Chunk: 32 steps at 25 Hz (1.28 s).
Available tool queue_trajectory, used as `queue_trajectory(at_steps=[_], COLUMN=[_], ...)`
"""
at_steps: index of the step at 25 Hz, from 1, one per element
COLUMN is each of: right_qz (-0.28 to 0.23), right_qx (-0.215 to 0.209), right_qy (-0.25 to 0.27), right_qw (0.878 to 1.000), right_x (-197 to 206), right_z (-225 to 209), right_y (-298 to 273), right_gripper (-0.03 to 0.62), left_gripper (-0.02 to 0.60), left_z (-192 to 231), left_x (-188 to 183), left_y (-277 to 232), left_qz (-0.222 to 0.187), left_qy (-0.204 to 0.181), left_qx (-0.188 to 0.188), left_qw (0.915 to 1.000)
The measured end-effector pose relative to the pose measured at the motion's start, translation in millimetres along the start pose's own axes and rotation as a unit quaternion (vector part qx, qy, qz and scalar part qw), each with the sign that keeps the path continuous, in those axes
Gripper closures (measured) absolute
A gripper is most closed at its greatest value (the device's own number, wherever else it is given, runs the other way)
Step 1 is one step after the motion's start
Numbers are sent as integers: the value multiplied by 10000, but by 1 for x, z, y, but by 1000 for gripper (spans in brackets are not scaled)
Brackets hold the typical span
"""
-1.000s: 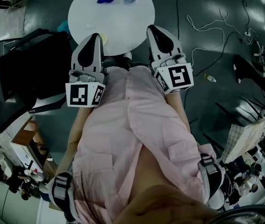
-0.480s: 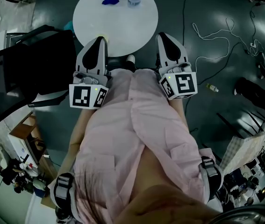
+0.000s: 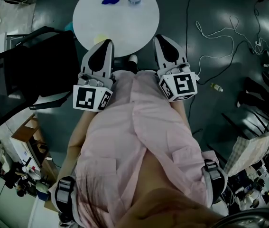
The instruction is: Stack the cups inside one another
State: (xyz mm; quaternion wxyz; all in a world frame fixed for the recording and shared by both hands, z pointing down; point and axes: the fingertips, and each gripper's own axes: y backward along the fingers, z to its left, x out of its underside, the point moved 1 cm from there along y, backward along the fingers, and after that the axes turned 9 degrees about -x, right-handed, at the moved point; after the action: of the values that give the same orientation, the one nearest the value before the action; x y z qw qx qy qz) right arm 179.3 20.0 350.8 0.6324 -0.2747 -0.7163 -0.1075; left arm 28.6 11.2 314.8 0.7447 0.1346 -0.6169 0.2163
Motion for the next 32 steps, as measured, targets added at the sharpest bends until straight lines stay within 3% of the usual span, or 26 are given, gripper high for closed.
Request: queue_trajectory(at_steps=[4, 9, 23, 32], right_qz=[-4, 12, 41, 38], right_qx=[15, 27, 41, -25], right_qy=[-5, 24, 0, 30], right_qw=[10000, 10000, 10000, 10000], right_x=[1, 2, 7, 5], right_z=[0, -1, -4, -5], right_y=[3, 5, 7, 9], right_gripper=[556, 557, 557, 557], left_gripper=[566, 566, 566, 566], left_z=[-4, -1, -9, -47], left_x=[-1, 9, 20, 33], left_y=[0, -1, -3, -13], left_qz=[-142, 143, 234, 601], left_qy=[-142, 26, 378, 487], left_qx=[114, 83, 221, 1157], left_qw=[9997, 9999, 9988, 9903])
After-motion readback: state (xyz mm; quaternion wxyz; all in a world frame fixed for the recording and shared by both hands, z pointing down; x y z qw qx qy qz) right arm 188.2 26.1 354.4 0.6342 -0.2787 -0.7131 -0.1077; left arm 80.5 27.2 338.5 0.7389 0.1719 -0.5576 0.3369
